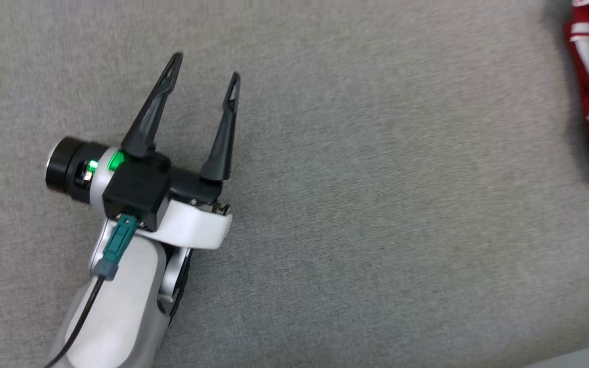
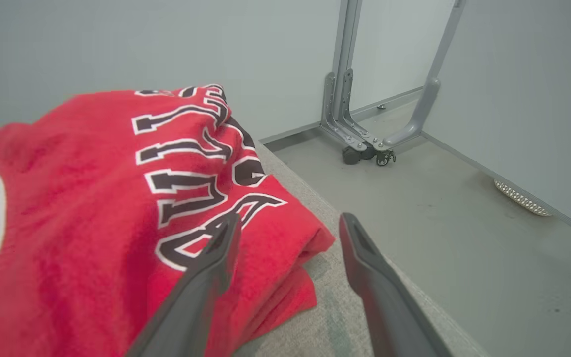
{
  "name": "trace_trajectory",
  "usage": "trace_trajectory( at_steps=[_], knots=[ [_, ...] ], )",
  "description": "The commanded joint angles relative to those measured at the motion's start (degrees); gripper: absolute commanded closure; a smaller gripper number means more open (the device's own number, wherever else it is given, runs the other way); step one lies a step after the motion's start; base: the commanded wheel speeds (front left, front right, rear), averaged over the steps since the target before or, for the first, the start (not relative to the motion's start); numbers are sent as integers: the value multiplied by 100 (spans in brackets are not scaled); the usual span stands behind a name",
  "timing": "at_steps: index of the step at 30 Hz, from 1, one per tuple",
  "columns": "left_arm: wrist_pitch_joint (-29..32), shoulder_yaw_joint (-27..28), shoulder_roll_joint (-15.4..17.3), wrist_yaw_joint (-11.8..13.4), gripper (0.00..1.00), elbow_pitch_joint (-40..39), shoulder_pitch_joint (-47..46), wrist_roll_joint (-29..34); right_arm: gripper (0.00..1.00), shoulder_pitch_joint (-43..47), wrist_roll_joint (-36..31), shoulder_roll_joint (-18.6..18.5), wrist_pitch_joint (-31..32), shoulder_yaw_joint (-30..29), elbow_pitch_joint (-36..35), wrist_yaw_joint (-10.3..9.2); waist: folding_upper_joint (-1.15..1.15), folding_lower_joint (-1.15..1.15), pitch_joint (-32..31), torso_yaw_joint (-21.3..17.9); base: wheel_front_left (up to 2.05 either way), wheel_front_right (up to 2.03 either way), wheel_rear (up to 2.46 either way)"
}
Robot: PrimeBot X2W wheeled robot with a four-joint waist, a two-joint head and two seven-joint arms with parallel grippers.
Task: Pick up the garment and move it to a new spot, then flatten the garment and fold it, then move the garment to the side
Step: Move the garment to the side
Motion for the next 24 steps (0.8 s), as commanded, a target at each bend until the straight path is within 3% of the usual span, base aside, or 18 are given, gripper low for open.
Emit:
trace_trajectory(
  at_steps=[1,6,12,24],
  knots=[
    [-35,81,82,66,0,26,201,-101,0,331,-93,156,-32,-227,-364,-10,0,0,-459,-231,0,0,0],
    [20,253,171,168,0,3,666,-278,0,1188,-613,811,-32,-783,-1573,-10,0,0,-898,-321,0,0,0],
    [-6,427,163,276,0,38,1177,-546,0,2057,-1412,1570,-33,-769,-2911,-6,0,0,-1419,-113,0,0,0],
    [-144,701,1,504,0,142,1869,-945,0,2984,-2369,2165,653,-630,-4791,-5,0,0,-2076,923,0,0,0]
  ],
)
